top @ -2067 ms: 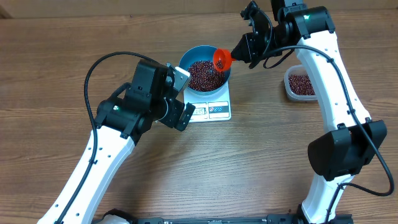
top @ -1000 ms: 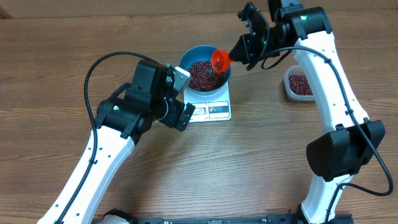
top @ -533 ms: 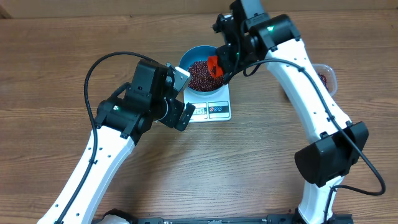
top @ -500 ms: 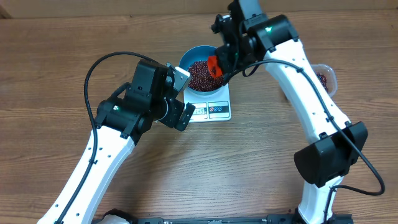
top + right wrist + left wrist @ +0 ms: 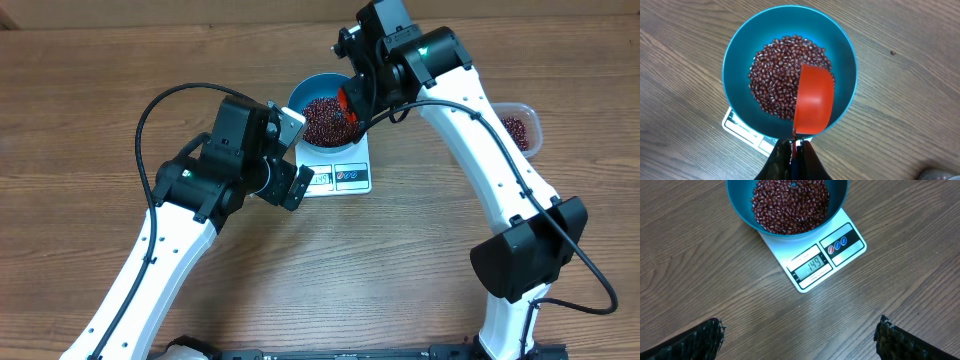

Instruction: Scoop item into bowl and weigh 150g on scale

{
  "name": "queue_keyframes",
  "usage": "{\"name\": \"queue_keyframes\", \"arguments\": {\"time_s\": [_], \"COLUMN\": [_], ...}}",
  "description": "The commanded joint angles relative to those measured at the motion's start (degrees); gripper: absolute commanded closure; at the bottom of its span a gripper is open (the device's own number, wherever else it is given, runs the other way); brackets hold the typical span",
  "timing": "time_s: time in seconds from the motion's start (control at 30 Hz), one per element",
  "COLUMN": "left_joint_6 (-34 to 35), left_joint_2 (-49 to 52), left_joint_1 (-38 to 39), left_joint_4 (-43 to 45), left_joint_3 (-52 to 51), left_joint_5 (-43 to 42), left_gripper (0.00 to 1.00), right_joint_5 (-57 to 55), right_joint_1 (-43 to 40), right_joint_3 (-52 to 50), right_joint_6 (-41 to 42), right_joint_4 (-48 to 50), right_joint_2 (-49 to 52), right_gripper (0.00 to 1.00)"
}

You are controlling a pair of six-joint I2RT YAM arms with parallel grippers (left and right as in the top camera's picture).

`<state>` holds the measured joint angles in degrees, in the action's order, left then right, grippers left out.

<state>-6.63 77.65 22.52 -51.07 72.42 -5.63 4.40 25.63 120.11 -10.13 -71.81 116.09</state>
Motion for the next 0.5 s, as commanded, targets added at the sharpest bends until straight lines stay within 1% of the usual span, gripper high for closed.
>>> {"name": "queue_keyframes", "arguments": {"time_s": [0.0, 0.33, 0.47], "left_joint_6": [-1.1, -1.1, -1.1], "left_joint_2": [0.3, 0.3, 0.3], "left_joint_1": [0.4, 0.4, 0.4], "left_joint_4": [0.1, 0.1, 0.1], "left_joint_3": [0.1, 0.1, 0.1], "left_joint_5": [-0.8, -0.8, -0.8], "left_gripper": [0.0, 0.01, 0.0], "right_joint_5": [-0.5, 0.9, -1.6], "right_joint_1": [0.5, 0.5, 0.5], "right_joint_3": [1.8, 1.8, 1.8], "right_joint_6": [-2.4, -3.4, -3.9], "right_joint_4": [0.6, 0.6, 1.0], "right_joint_2": [-2.3, -2.3, -2.3], "right_gripper": [0.96, 0.96, 0.96]}}
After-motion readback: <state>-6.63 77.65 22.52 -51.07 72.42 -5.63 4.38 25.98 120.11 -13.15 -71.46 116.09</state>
